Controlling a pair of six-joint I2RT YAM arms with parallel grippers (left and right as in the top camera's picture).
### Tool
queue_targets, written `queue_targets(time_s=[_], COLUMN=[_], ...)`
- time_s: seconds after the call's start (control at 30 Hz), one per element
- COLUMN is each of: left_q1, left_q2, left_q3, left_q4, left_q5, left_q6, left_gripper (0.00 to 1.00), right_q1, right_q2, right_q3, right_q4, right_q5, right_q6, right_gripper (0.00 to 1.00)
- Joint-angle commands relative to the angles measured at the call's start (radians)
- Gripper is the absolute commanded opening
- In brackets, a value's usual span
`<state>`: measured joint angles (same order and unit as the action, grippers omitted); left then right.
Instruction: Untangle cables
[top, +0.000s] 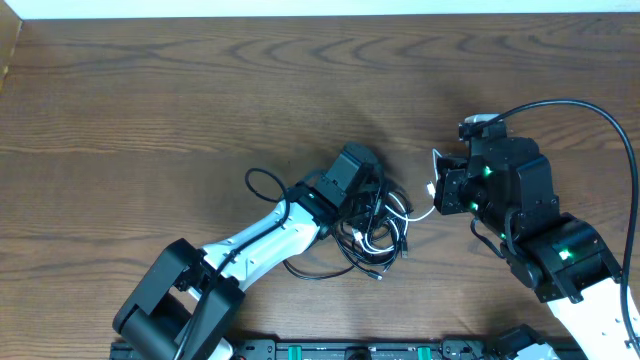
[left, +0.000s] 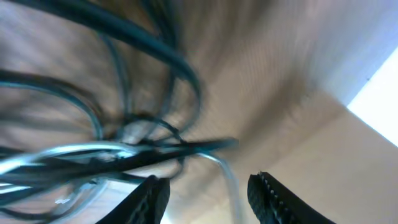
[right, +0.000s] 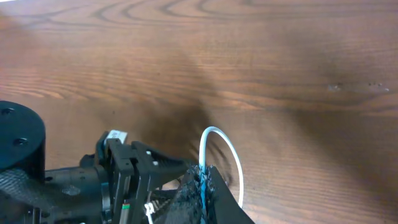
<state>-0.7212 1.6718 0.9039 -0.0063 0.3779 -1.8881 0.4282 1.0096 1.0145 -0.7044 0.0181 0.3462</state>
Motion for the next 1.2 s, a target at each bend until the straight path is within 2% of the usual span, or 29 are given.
queue_targets(time_s=[0.0,0.23,0.57,0.9,1.17], left_q1=[0.002,0.002,0.003,0.003,0.003], left_q2=[0.002,0.002,0.002,0.002,0.002], left_q3=[0.014,0.014,0.014,0.014,0.014], left_q4=[-0.059,-0.030,0.008,0.007,-0.048], left_q5=[-0.076,-0.061,-0.048,-0.051,-0.077], left_q6=[0.009,0.009,0.009,0.010,0.010], left_gripper=[0.47,0.47,0.41,0.27,0.24], right_q1=[-0.005,-0.005,-0.005,-0.005,-0.005], right_q2=[-0.011,-0.011,-0.011,-0.011,-0.011], right_q3=[0.006,0.006,0.006,0.006,0.006], right_q4=[-0.011,-0.014,-0.014,-0.015,-0.018], right_q5=[-0.003,-0.003,-0.003,-0.003,-0.003], right_q6=[-0.018,-0.018,-0.018,-0.018,-0.018], right_gripper=[0.01,0.01,0.01,0.01,0.01])
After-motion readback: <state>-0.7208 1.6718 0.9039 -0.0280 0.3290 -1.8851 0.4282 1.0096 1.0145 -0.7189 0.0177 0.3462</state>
